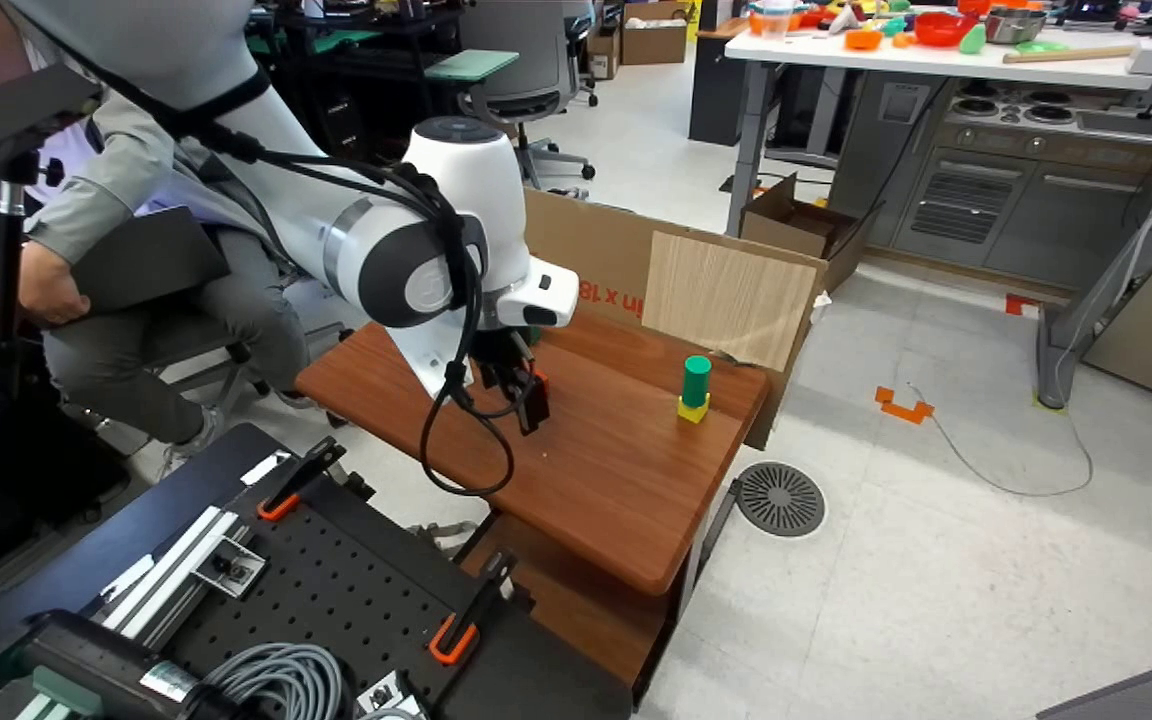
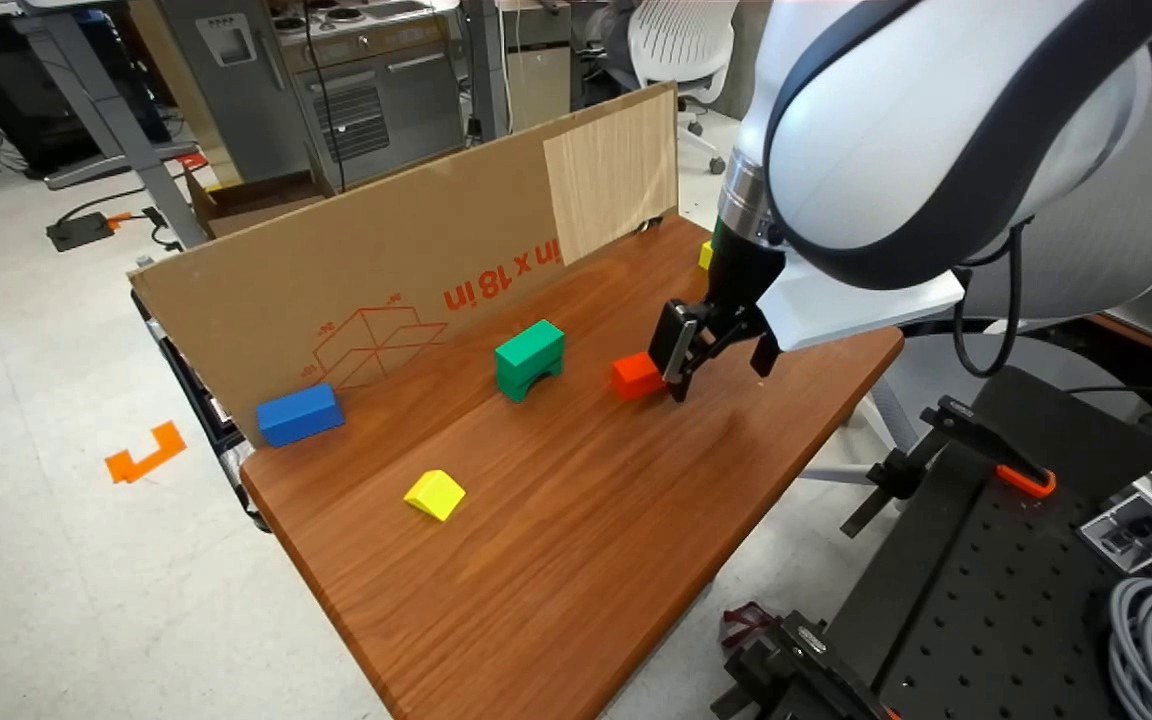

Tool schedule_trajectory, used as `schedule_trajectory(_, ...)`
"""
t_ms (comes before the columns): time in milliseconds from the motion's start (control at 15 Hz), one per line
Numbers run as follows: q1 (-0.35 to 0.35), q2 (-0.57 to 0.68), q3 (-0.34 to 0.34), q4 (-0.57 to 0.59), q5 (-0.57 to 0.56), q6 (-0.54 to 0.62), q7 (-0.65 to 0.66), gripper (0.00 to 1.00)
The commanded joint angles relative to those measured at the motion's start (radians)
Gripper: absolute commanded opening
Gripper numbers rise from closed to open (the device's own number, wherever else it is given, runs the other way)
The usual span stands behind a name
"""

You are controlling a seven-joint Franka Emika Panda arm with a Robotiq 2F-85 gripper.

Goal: Put the orange block on the green block

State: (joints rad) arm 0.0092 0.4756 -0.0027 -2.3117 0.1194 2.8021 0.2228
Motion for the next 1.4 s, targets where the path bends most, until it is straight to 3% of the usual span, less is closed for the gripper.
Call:
schedule_trajectory(0,0.024,0.057,-0.023,0.095,-0.01,-0.048,0.009,1.0)
schedule_trajectory(800,0.053,0.134,-0.02,0.286,-0.033,-0.228,0.017,1.0)
schedule_trajectory(1333,0.091,0.243,-0.056,0.381,-0.085,-0.287,0.043,1.0)
